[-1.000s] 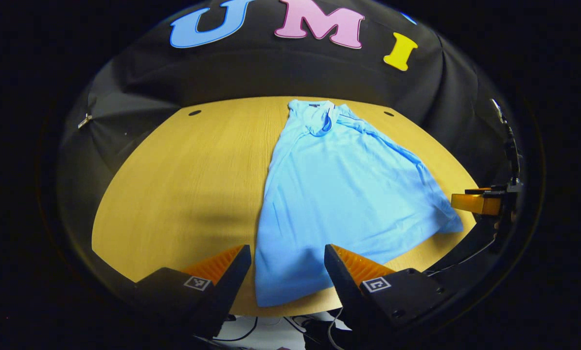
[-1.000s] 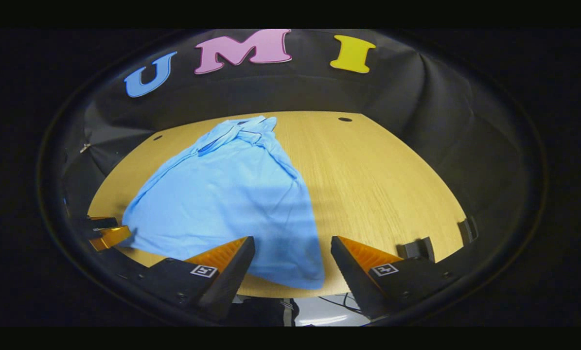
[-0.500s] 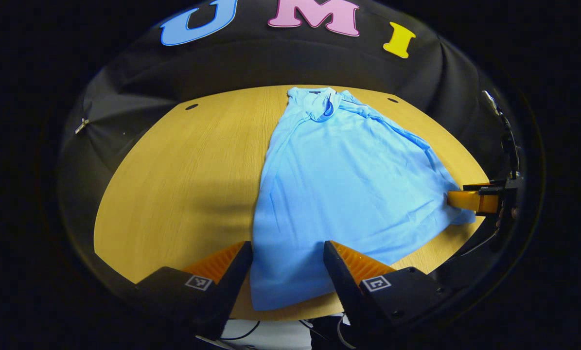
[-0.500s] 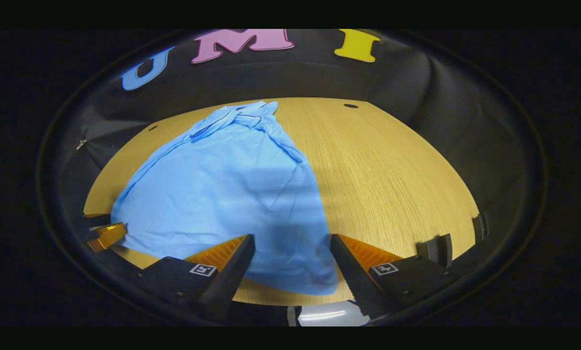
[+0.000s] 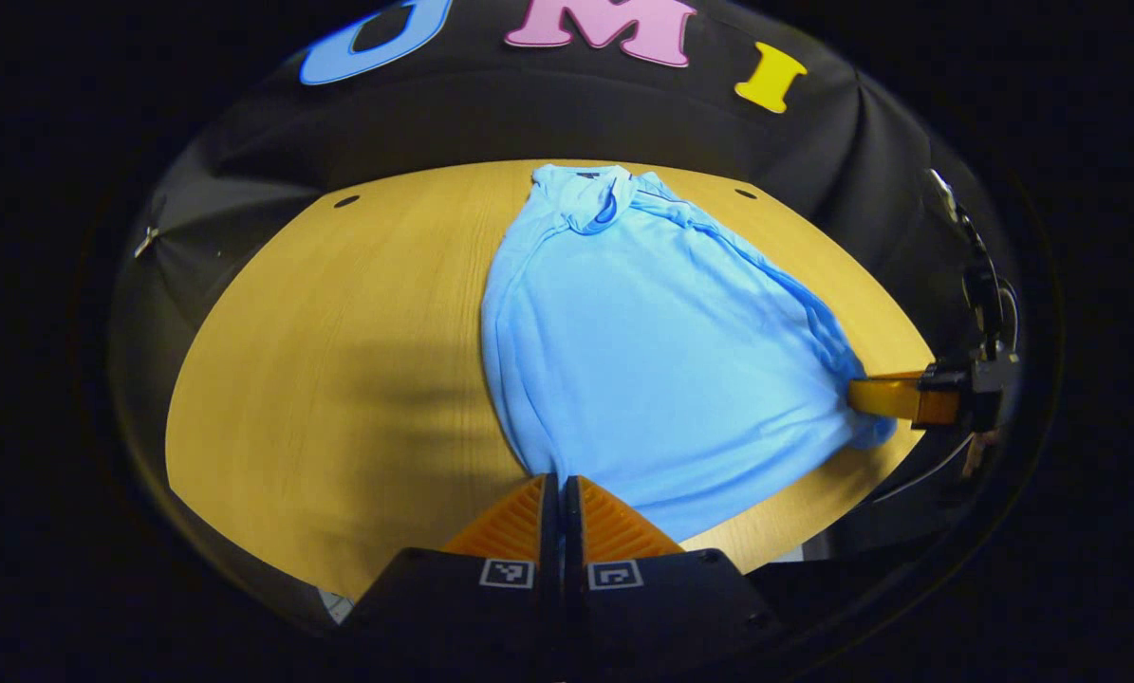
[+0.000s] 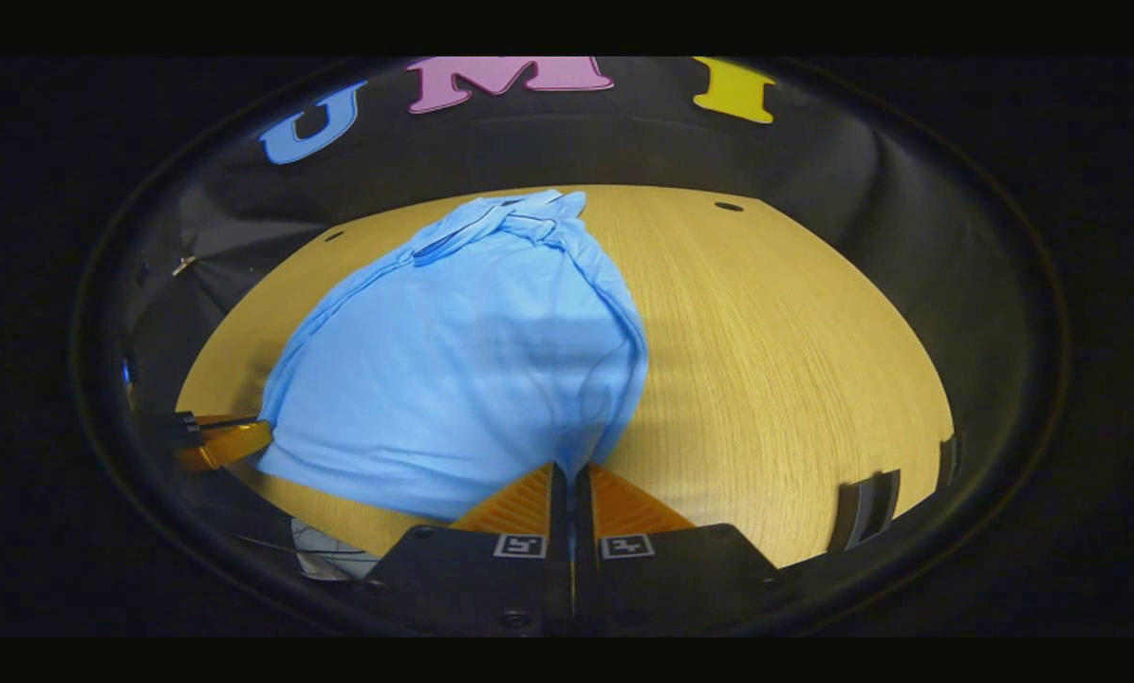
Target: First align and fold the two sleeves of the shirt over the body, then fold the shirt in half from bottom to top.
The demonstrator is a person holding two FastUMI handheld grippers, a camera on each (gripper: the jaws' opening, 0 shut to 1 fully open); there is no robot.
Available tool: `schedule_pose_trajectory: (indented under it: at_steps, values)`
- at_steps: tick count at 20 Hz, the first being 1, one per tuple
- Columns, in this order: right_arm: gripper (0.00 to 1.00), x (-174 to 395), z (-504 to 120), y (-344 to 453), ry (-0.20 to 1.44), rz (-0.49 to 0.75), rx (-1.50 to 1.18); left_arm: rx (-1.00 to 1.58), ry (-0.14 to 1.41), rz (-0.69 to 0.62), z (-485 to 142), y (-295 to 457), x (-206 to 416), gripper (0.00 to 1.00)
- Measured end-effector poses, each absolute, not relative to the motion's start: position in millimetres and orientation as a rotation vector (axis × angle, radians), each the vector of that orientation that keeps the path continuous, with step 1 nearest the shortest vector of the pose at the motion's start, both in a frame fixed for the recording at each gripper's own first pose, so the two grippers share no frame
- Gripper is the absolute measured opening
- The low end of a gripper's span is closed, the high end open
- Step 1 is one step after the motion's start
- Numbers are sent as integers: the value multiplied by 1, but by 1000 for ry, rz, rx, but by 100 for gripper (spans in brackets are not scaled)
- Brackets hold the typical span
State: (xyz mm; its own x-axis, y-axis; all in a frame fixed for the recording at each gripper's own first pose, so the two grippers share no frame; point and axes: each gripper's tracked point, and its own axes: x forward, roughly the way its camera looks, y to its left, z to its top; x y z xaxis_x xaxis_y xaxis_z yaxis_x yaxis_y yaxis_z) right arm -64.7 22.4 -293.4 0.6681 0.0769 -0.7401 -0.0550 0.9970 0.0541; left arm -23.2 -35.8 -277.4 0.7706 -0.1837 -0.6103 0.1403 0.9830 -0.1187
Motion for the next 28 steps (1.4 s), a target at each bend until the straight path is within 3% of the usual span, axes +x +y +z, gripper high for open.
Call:
schedule_pose_trajectory:
  at_steps: [3, 4, 5, 12, 15, 16, 17, 18, 20, 22, 24, 26, 28]
  values:
    - [6, -63, -290, 18, 830, 112, 11, -104, 681, -160, -277, -35, -24, 6]
    - [0, -65, -289, 18, 828, 122, 7, -98, 679, -160, -273, -36, -26, 6]
    - [6, -64, -284, 18, 820, 129, 6, -93, 668, -167, -266, -38, -26, 6]
    - [6, -40, -242, 25, 738, 174, -2, -107, 576, -173, -196, -50, -7, 6]
    - [6, -4, -212, 23, 667, 190, -17, -144, 516, -182, -160, -59, 20, 6]
    - [12, 9, -200, 22, 644, 191, -19, -146, 500, -186, -148, -60, 32, 6]
    - [0, 25, -189, 22, 617, 192, -8, -144, 483, -191, -135, -61, 43, 6]
    - [11, 42, -177, 21, 590, 191, 2, -137, 463, -198, -123, -60, 54, 6]
    - [6, 77, -154, 15, 538, 179, 12, -112, 422, -185, -103, -52, 84, 6]
    - [11, 114, -135, 14, 486, 175, 24, -111, 391, -173, -84, -45, 114, 6]
    - [0, 149, -121, 17, 450, 181, 37, -138, 367, -169, -66, -41, 145, 6]
    - [11, 186, -105, 20, 411, 193, 29, -138, 345, -161, -51, -34, 179, 6]
    - [7, 226, -93, 25, 370, 204, 17, -109, 323, -151, -37, -28, 216, 6]
